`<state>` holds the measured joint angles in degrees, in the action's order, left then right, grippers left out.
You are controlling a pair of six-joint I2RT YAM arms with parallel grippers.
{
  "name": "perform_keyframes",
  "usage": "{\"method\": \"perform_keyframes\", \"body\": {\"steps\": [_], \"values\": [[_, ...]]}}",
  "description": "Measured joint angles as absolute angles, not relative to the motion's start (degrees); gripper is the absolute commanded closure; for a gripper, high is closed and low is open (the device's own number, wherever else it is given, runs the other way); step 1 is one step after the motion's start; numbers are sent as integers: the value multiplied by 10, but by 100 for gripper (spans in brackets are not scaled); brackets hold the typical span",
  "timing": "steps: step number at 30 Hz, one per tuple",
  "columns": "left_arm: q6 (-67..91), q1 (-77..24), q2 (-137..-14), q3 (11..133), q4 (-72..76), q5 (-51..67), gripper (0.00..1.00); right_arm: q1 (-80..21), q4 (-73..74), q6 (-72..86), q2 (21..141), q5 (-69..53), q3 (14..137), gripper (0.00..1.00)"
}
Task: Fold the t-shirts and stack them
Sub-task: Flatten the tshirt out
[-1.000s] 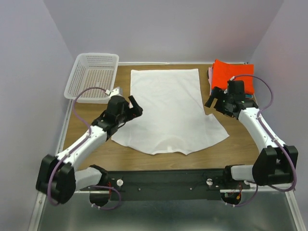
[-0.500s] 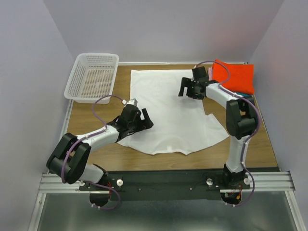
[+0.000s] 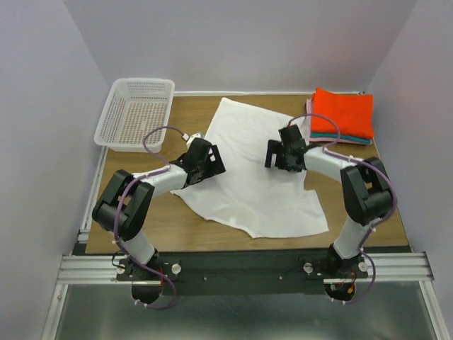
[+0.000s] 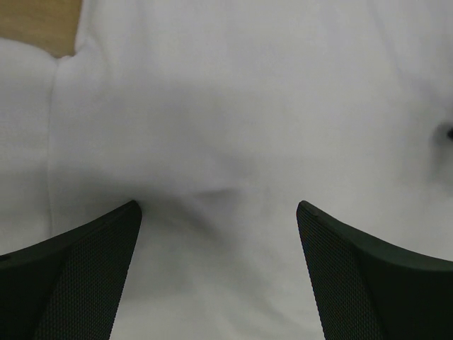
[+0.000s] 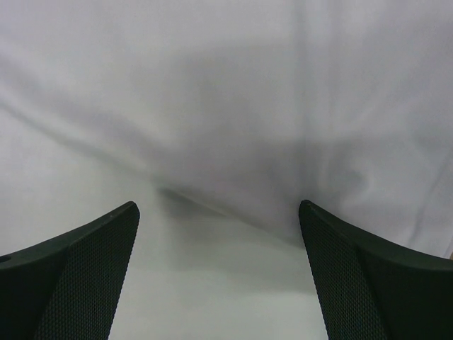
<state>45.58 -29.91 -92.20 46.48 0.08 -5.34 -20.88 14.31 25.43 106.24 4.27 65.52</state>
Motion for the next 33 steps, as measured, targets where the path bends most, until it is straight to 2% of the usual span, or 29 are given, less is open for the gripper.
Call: {"method": "perform_keyframes", "body": {"steps": [4, 9, 16, 21, 25, 29, 33], "values": [[440, -280, -994, 551, -20, -67, 2, -275, 140, 307, 941, 56, 517, 0], [407, -269, -1087, 668, -34, -70, 2, -418, 140, 394, 825, 46, 402, 0], [377, -266, -1177, 800, -69, -69, 2, -576, 151, 432, 831, 22, 418, 0], [370, -266, -1164, 792, -89, -75, 2, -580, 186, 426, 800, 61, 458, 0], [371, -266, -1085, 732, -103, -92, 2, -570, 199, 421, 740, 137, 498, 0], [375, -268, -975, 657, -89, -95, 2, -478, 200, 412, 724, 164, 522, 0], [381, -280, -905, 583, -66, -91, 2, -381, 211, 394, 765, 196, 537, 0]]}}
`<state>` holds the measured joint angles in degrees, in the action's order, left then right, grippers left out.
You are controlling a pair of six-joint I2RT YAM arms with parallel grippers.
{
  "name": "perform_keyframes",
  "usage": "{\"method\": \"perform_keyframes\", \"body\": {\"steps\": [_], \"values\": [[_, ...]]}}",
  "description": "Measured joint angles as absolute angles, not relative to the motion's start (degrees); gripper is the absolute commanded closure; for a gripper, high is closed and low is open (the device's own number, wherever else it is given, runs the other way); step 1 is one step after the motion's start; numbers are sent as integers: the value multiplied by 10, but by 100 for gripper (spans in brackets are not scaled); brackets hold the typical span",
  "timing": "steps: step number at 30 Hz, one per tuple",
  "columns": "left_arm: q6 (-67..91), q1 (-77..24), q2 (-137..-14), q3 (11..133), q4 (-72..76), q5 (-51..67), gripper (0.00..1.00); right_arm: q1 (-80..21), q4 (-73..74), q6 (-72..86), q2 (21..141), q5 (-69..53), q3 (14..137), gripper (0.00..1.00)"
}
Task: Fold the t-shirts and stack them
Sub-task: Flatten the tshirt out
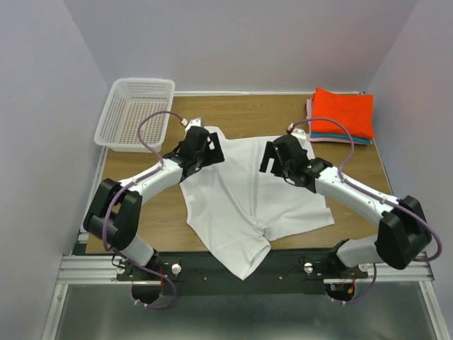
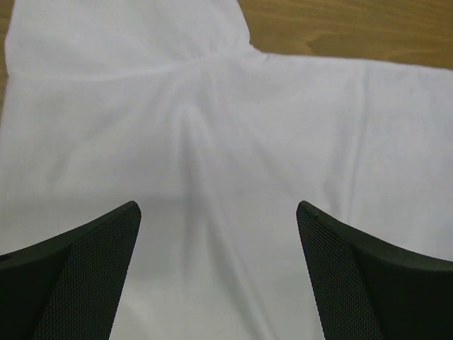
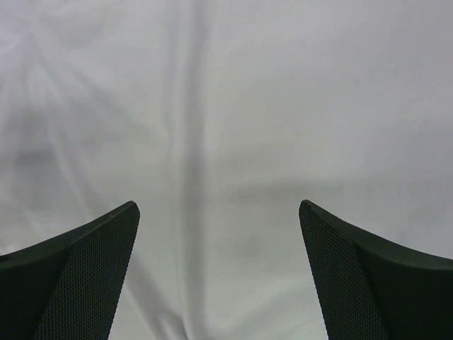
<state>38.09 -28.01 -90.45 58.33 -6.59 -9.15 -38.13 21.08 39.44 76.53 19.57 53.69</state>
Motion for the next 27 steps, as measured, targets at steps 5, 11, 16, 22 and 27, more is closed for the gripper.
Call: {"method": "perform_keyframes", "body": {"steps": [5, 11, 16, 22, 27], "values": [[390, -303, -895, 496, -51, -66, 2, -322, 215, 372, 869, 199, 575, 0], [390, -297, -915, 485, -61, -78, 2, -269, 223, 350, 959, 197, 602, 0], [378, -266, -974, 539, -62, -85, 2, -239, 227, 340, 1003, 189, 620, 0], [351, -222, -1055, 637, -75, -85, 2, -204, 230, 333, 1051, 180, 654, 0], [324, -200, -1123, 732, -105, -87, 2, -200, 231, 323, 1074, 173, 684, 0]]}}
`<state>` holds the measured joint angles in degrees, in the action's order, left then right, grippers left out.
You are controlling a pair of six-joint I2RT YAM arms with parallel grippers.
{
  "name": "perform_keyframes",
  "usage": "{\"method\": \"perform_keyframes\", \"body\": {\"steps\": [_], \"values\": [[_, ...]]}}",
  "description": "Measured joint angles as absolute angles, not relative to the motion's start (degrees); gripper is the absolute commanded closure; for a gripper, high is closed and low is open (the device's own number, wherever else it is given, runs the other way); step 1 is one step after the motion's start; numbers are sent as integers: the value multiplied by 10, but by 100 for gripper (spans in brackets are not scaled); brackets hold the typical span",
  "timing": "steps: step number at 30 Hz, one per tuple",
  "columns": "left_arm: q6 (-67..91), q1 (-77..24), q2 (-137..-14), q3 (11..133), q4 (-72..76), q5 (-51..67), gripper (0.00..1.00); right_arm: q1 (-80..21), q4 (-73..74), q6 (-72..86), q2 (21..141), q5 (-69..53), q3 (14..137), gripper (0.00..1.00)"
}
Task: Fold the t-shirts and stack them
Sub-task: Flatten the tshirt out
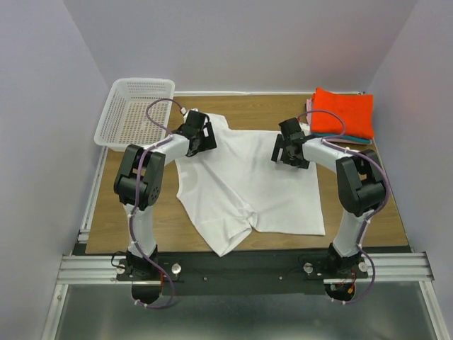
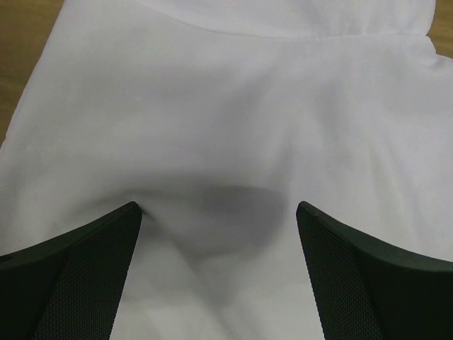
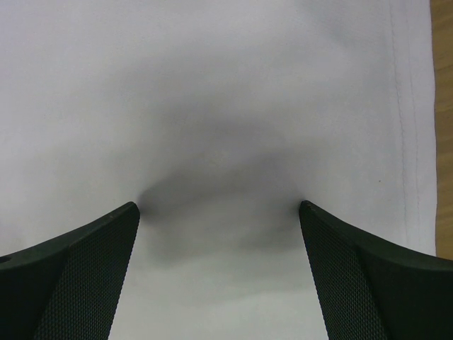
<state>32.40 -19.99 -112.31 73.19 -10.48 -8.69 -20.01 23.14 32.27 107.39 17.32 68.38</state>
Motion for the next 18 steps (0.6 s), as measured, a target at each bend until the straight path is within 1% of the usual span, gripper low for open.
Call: {"method": "perform_keyframes", "body": {"steps": [5, 9, 15, 18], "values": [[293, -180, -1203, 855, -142, -89, 2, -195, 231, 313, 1091, 169, 705, 0], [266, -170, -1246, 924, -169, -89, 2, -185, 230, 300, 1117, 166, 739, 0], [239, -168, -1248, 937, -193, -89, 2, -175, 229, 287, 1143, 160, 778, 0], [233, -173, -1227, 927, -199, -89, 2, -174, 230, 278, 1144, 138, 784, 0]]}}
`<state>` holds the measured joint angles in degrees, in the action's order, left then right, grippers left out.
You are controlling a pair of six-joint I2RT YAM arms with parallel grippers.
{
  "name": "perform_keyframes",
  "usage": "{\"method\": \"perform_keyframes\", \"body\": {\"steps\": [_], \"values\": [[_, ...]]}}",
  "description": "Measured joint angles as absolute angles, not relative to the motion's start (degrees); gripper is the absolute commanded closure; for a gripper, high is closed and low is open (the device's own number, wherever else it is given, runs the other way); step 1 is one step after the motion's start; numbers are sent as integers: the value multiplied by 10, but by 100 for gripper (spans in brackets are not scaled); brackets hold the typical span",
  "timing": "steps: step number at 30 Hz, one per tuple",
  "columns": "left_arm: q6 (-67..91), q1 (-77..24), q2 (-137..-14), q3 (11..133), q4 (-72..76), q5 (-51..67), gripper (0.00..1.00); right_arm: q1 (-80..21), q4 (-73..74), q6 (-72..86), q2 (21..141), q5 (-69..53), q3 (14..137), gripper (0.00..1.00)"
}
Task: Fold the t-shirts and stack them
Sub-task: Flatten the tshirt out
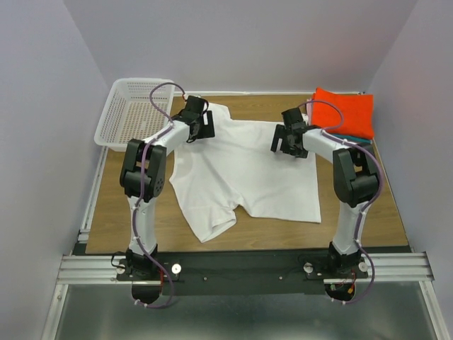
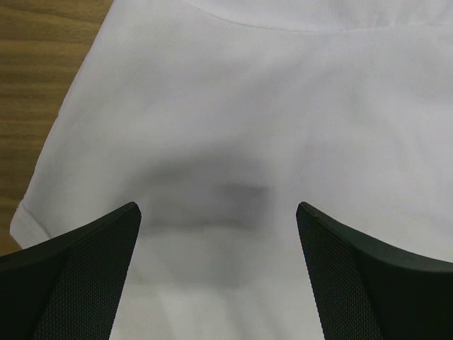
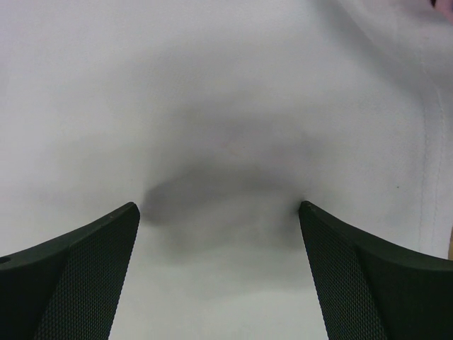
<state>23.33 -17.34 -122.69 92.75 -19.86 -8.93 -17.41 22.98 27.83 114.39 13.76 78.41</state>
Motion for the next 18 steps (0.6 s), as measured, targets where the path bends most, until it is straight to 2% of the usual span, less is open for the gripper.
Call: {"method": "perform_keyframes", "body": {"steps": [6, 11, 18], "values": [[239, -213, -1111, 841, -181, -88, 2, -174, 229, 264, 1101, 93, 747, 0], [280, -267, -978, 679, -123, -61, 2, -182, 232, 266, 1022, 83, 678, 0], [351, -336, -895, 488, -76, -22, 2, -202, 227, 288, 939, 74, 575, 0]]}}
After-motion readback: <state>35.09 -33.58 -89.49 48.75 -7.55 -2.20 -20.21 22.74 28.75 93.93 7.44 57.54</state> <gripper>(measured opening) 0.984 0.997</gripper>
